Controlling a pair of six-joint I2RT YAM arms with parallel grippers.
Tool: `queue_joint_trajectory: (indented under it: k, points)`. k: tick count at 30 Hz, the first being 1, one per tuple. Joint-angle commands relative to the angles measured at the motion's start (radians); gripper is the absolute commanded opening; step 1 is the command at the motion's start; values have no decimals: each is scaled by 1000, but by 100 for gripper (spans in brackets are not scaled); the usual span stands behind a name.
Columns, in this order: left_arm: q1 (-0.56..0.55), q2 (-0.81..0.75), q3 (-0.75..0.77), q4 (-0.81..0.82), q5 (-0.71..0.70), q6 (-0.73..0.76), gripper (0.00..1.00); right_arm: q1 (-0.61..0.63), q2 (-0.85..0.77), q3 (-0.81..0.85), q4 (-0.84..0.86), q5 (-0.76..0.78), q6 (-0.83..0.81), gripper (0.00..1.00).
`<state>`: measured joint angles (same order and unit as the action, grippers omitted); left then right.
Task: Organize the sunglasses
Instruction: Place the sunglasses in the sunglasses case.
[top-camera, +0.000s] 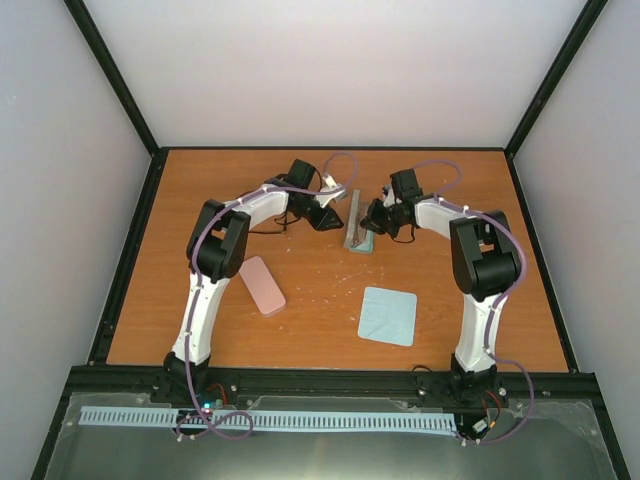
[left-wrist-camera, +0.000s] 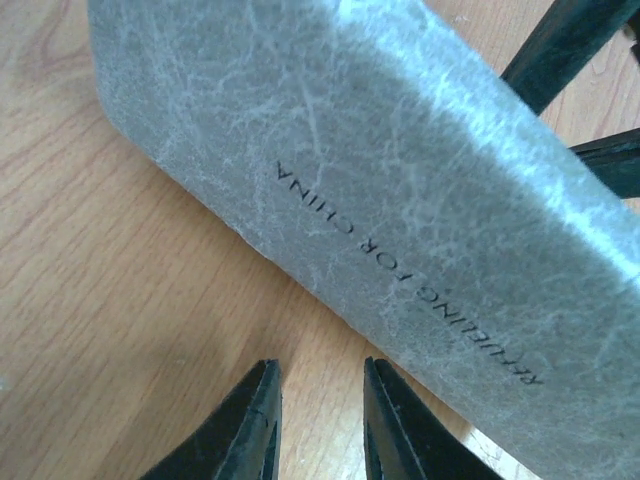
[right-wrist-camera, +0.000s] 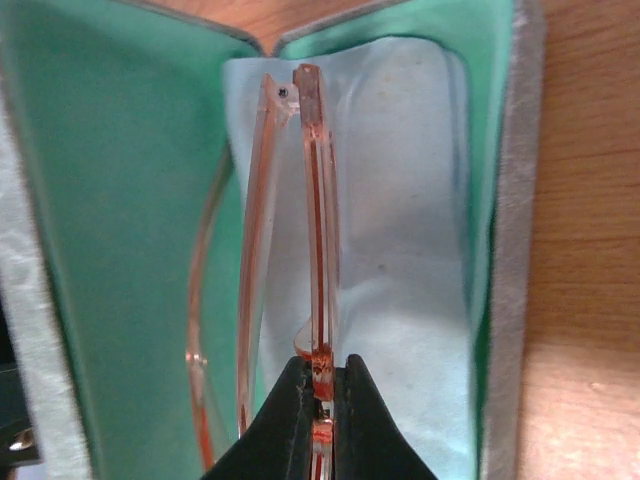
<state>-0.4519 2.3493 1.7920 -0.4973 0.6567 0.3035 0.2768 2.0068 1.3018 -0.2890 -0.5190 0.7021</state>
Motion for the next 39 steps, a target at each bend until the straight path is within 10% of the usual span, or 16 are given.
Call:
queue_joint_trajectory:
  k: [1,23,30,39]
  points:
    - [-4,-56,0,19,11,-10,25,10,32,32,-52,52,-54,3]
    - [-4,-62,-11,17,6,-3,26,9,-4,179,-287,198,-192,49]
    - [-4,-67,-10,18,9,-4,26,10,-24,193,-335,260,-216,48]
    - [-5,-76,6,4,4,-6,26,-8,-84,77,-283,356,-172,12]
